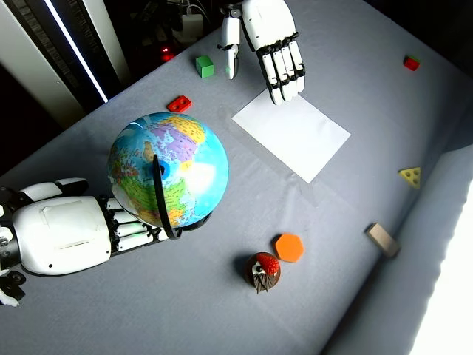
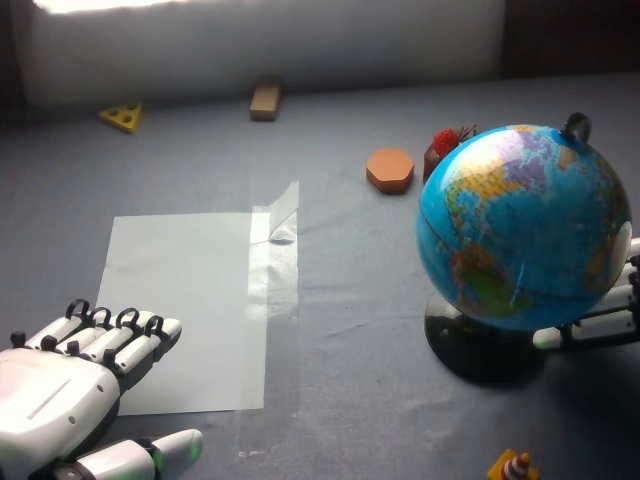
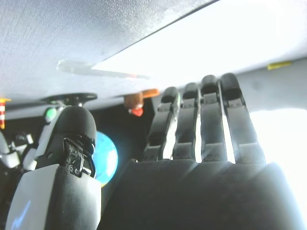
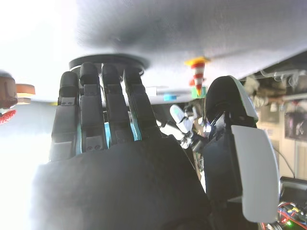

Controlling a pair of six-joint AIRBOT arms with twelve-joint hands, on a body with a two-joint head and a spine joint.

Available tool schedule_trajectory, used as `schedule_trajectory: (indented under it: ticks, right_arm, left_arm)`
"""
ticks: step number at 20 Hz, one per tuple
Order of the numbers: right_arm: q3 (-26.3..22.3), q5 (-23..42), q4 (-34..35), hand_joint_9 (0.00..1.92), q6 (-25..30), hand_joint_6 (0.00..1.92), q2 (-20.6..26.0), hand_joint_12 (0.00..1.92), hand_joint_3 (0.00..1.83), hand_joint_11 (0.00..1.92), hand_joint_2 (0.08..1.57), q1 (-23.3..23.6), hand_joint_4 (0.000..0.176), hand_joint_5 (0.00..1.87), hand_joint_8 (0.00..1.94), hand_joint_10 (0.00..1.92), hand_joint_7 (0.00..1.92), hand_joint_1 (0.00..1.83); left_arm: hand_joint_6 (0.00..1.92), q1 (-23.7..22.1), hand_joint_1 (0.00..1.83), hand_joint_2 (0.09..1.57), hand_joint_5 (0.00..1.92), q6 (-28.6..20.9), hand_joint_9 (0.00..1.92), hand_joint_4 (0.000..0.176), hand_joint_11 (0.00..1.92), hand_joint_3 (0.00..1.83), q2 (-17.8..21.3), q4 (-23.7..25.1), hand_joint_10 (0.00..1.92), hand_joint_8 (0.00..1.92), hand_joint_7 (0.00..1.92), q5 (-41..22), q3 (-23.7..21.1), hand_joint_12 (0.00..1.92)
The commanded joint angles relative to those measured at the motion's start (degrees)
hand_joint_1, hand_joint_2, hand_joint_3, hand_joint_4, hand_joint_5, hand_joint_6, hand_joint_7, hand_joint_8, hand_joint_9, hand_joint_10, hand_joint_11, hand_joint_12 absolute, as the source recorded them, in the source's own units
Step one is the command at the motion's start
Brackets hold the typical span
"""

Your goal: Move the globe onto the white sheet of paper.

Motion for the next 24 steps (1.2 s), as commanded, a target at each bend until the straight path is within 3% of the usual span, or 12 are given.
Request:
schedule_trajectory:
  ticks: [1,16,17,24]
  right_arm:
    - [0.0,2.6,2.9,0.21,-0.7,0.0,-0.3,0.25,0.0,0.0,1.15,0.9,0.0,0.15,0.0,0.0,0.17,0.0]
    - [0.1,-2.2,2.1,0.2,-1.5,0.01,-5.1,0.25,0.0,0.0,1.15,3.6,0.0,0.16,0.0,0.0,0.16,0.0]
    - [0.1,-2.5,1.8,0.2,-1.4,0.01,-5.6,0.25,0.0,0.0,1.15,3.6,0.0,0.17,0.0,0.0,0.17,0.0]
    - [-0.4,-6.2,-4.2,0.21,1.9,0.0,-9.2,0.31,0.0,0.0,1.15,6.9,0.0,0.16,0.0,0.0,0.17,0.0]
  left_arm:
    - [0.0,-0.1,0.0,1.22,0.04,-0.5,0.11,0.013,0.0,0.0,0.3,2.1,0.0,0.0,0.06,-5.0,0.2,0.33]
    - [0.0,0.0,0.0,1.22,0.05,-0.1,0.11,0.013,0.0,0.0,1.8,-0.2,0.0,0.0,0.06,-4.7,0.0,0.35]
    - [0.0,0.1,0.0,1.22,0.04,0.0,0.1,0.013,0.0,0.0,1.8,-0.2,0.0,0.0,0.05,-4.7,0.0,0.27]
    - [0.0,0.3,0.0,1.22,0.04,0.1,0.1,0.013,0.0,0.0,2.0,-0.5,0.0,0.0,0.05,-4.7,-0.4,0.26]
